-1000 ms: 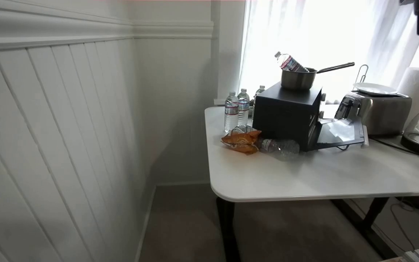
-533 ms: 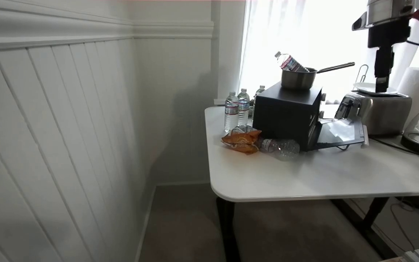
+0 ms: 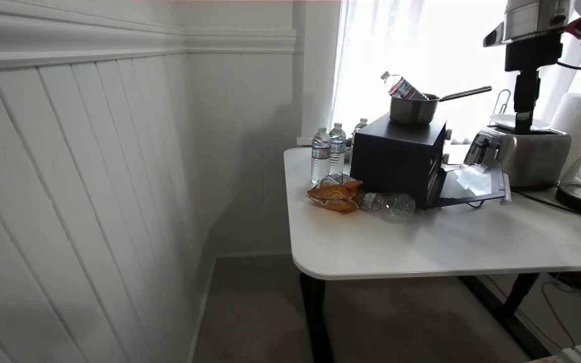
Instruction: Push the black oven a little backwards on the table
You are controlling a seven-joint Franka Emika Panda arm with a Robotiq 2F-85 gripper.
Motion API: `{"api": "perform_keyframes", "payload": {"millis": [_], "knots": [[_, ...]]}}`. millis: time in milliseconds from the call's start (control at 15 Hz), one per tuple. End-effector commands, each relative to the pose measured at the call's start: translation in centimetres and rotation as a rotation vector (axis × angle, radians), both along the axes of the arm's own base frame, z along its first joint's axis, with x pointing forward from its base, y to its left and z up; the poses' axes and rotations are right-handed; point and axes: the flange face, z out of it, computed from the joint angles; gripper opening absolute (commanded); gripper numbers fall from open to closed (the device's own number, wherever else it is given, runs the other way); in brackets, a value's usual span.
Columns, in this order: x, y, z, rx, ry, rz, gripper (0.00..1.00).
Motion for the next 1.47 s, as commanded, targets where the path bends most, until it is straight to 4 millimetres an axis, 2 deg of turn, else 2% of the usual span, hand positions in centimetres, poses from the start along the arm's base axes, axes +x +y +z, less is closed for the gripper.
{"api": "perform_keyframes", "payload": {"millis": [0,267,333,400,467,800,1067,1400], "knots": [[1.5,0.8,-1.6,0.017,-0.07,0.037,1.0],[3.7,1.9,-4.3,0.052,-0.155,0.065,1.0],[4.3,2.0,-5.1,0.064,-0.173,0.066,0.75],[4.8,2.1,-5.7,0.07,-0.191,0.07,0.73],[5.3,2.2,-6.4,0.084,-0.206,0.065,0.66],[6.8,3.4,-9.2,0.121,-0.249,0.072,0.3],[7.5,4.3,-10.4,0.146,-0.278,0.077,0.01],[8.5,5.0,-10.2,0.201,-0.343,0.068,0.0]]}}
